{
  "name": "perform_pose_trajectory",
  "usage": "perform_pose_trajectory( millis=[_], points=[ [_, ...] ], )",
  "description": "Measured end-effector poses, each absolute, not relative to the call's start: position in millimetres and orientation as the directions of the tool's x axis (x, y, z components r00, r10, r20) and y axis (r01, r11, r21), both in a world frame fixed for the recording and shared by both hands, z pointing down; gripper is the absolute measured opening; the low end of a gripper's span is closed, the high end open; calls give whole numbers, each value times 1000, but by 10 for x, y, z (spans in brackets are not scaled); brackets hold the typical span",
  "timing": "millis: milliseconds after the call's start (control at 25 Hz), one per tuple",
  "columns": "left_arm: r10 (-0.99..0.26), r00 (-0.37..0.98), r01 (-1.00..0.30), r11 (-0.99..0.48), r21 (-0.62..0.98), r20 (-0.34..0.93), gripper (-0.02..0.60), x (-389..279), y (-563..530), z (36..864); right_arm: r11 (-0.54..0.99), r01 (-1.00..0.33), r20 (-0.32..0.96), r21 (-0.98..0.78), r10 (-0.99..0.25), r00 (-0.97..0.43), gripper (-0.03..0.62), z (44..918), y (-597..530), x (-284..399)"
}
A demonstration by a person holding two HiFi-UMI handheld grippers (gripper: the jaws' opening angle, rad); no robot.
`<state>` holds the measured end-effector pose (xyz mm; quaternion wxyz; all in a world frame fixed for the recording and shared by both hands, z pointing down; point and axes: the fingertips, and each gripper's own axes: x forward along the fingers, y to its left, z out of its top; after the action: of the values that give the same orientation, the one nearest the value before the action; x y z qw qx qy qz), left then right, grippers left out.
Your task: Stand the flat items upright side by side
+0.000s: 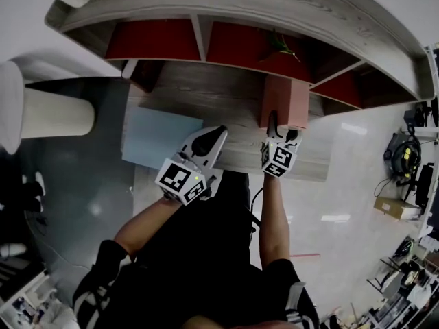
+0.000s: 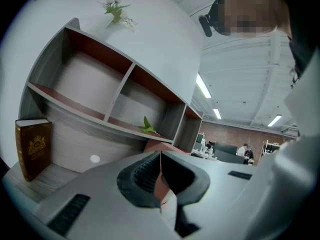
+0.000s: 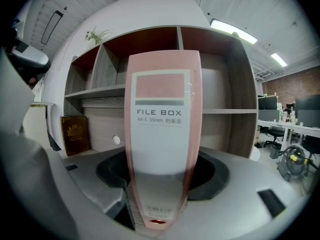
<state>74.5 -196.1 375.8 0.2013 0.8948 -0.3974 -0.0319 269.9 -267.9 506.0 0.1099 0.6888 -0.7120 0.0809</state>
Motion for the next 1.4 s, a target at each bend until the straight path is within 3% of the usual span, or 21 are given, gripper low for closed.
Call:
perform_pose_trajectory(
  millis=[760, 1240, 1320, 1400],
  points=[
    [-737, 667, -707, -583, 399, 105, 29, 722, -2026, 3814, 50, -998, 235, 25, -971, -43, 325, 5023, -2655, 2651],
    [-728, 682, -688, -609, 396, 66, 29, 236, -1591, 3695, -50, -998, 266, 41, -962, 59, 323, 4753, -1992, 2552],
    [-726, 685, -685, -611, 398, 63, 29, 135, -1511, 3688, -66, -997, 270, 48, -960, 77, 295, 4680, -1830, 2519],
    [-723, 688, -681, -615, 397, 61, 29, 49, -1439, 3679, -71, -996, 272, 46, -959, 81, 211, 4592, -1668, 2449]
  ],
)
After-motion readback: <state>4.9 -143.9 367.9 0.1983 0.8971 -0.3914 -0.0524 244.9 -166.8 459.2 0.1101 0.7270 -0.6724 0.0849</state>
